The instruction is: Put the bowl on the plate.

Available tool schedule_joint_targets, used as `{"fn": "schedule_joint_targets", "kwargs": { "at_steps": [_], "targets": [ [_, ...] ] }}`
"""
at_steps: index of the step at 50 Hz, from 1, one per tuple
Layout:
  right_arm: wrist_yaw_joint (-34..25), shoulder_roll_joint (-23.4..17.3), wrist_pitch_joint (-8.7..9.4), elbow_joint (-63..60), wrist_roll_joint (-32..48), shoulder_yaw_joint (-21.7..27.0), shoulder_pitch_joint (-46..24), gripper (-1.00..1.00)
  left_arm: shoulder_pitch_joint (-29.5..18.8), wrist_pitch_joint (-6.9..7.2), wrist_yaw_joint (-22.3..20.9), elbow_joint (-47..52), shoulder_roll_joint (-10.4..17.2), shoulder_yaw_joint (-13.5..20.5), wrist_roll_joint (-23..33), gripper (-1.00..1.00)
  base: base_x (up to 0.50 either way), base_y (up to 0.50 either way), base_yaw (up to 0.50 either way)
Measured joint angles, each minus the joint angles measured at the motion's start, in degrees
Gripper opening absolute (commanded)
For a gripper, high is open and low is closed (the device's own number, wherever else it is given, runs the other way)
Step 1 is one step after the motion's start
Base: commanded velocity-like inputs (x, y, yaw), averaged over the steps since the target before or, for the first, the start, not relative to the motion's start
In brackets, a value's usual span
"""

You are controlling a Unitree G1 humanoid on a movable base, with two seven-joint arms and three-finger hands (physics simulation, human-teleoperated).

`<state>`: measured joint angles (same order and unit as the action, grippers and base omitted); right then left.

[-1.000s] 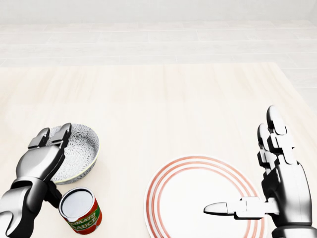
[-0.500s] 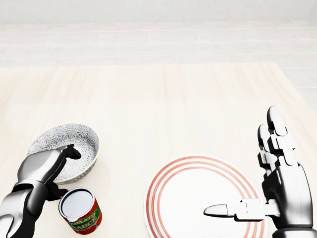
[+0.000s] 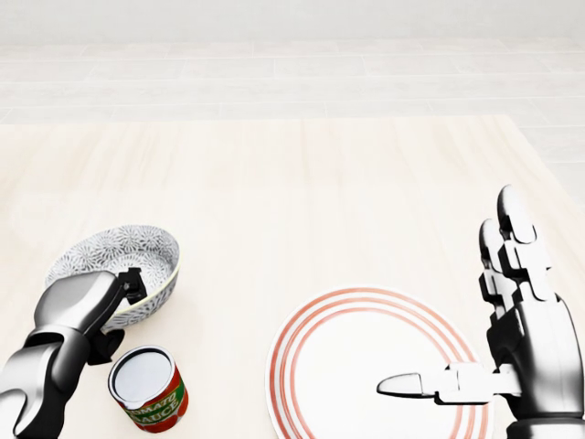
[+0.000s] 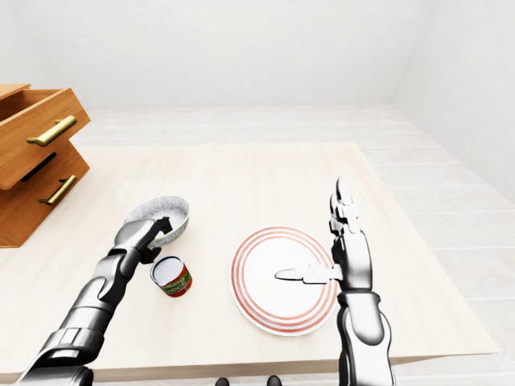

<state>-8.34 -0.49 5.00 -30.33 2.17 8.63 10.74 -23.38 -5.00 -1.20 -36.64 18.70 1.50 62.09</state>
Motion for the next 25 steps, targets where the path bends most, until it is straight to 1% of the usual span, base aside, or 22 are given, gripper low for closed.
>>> {"fn": "schedule_joint_targets", "kwargs": {
  "at_steps": [1,5,8,10,13,15,17,25],
  "targets": [
    [0.0,0.0,0.00,-0.1,0.0,0.0,-0.1,1.00,-0.1,0.00,0.0,-0.1,0.0,0.0,0.2,-0.69,0.00,0.00,0.00],
    [0.0,0.0,0.00,-0.5,0.0,0.1,-0.2,1.00,-0.6,0.00,-0.2,-0.7,0.1,-0.1,0.4,-0.66,0.00,0.00,0.00],
    [-0.1,0.0,0.00,-0.8,0.0,0.1,-0.3,1.00,-0.9,0.00,-0.3,-1.0,0.1,-0.2,0.5,-0.71,0.00,0.00,0.00],
    [-0.1,0.0,0.00,-0.9,0.0,0.1,-0.3,1.00,-1.1,0.00,-0.4,-1.2,0.1,-0.2,0.7,-0.79,0.00,0.00,0.00],
    [-0.1,0.0,0.00,-1.0,0.0,0.1,-0.3,1.00,-1.5,0.00,-0.2,-1.5,0.2,-0.2,1.0,-0.82,0.00,0.00,0.00],
    [-0.1,0.0,0.00,-1.0,0.0,0.2,-0.3,1.00,-1.6,0.00,-0.1,-1.7,0.2,-0.2,1.3,-0.88,0.00,0.00,0.00],
    [-0.1,0.0,0.00,-1.0,0.0,0.2,-0.2,1.00,-1.8,0.00,-0.2,-1.8,0.3,-0.1,1.3,-1.00,0.00,0.00,0.00],
    [-0.2,0.2,0.00,-0.9,0.0,0.2,0.1,1.00,-2.0,0.00,-0.7,-2.0,0.5,0.0,1.3,-1.00,0.00,0.00,0.00]
  ]
}}
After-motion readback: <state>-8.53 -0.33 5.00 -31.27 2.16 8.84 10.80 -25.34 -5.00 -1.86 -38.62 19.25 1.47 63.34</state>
